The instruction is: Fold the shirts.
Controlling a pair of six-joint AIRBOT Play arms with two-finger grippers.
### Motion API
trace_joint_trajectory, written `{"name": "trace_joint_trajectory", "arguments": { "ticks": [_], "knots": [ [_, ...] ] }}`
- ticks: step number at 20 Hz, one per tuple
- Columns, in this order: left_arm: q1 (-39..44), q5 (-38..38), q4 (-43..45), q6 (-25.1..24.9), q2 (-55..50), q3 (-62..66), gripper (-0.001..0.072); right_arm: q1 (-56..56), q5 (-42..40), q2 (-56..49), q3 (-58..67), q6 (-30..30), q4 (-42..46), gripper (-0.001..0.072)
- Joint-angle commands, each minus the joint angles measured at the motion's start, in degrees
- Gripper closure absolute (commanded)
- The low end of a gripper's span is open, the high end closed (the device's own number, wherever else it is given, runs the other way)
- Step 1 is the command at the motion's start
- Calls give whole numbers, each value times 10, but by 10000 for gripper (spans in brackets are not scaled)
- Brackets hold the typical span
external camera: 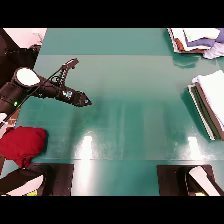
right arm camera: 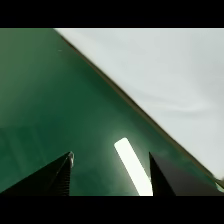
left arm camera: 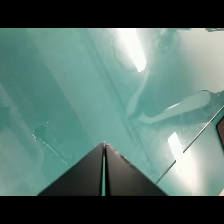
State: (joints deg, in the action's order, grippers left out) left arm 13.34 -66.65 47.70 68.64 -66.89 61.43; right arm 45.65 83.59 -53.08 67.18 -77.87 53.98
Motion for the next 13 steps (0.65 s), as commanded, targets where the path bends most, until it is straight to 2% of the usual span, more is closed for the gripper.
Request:
{"name": "trace_joint_trajectory", "arguments": {
  "ticks": [1, 2, 3, 8, 13],
  "knots": [
    [0, 2, -1, -1, 0, 1, 683, -129, -58, 31, -1, -3, -33, 455],
    [0, 2, -1, -1, 0, 1, 683, -166, -72, 37, -1, -2, -32, 634],
    [0, 2, -2, -1, 0, 1, 682, -205, -91, 42, -1, -1, -30, 699],
    [0, 2, -2, -1, 0, 1, 683, -344, -149, 49, -1, -1, -29, 698],
    [0, 2, -2, -1, 0, 1, 682, -380, -152, 43, -1, -1, -29, 698]
  ]
}}
